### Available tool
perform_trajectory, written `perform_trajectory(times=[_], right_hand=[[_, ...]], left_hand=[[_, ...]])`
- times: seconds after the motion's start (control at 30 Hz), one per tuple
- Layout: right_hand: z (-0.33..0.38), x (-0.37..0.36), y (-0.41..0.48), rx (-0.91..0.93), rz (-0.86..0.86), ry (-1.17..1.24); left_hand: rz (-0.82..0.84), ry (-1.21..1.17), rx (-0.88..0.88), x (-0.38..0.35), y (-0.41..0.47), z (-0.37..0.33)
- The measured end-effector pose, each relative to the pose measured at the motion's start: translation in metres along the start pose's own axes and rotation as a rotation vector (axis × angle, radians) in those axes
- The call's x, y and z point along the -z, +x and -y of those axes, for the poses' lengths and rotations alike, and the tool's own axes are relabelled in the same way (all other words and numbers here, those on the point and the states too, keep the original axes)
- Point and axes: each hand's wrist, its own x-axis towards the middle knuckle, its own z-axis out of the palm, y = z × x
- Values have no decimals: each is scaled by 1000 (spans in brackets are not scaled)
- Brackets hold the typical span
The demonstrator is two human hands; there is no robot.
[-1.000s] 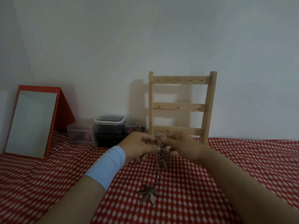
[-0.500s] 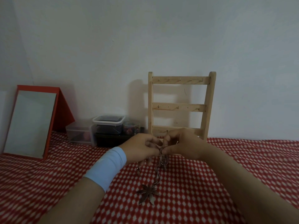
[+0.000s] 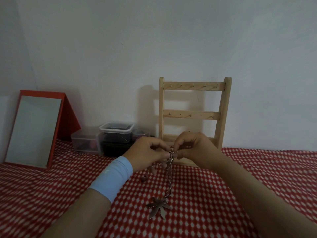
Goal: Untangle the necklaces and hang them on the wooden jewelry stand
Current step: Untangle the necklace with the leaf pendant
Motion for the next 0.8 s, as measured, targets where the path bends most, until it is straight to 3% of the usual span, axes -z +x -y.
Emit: perform_trajectory(times=[0.27, 0.5, 0.57, 0.63, 0.8], right_hand=[[4, 0, -3, -69, 85, -34], [9, 1, -5, -106, 197, -179], [12, 0, -4, -91, 223, -205], [14, -1, -4, -96, 230, -188], [18, -1, -3, -123, 207, -72]], left_hand=[[94, 36, 49, 4, 2, 3], [120, -294, 354, 6, 11, 11], [161, -250, 400, 6, 9, 7], [213, -213, 356, 4, 7, 2], [89, -661, 125, -2, 4, 0]])
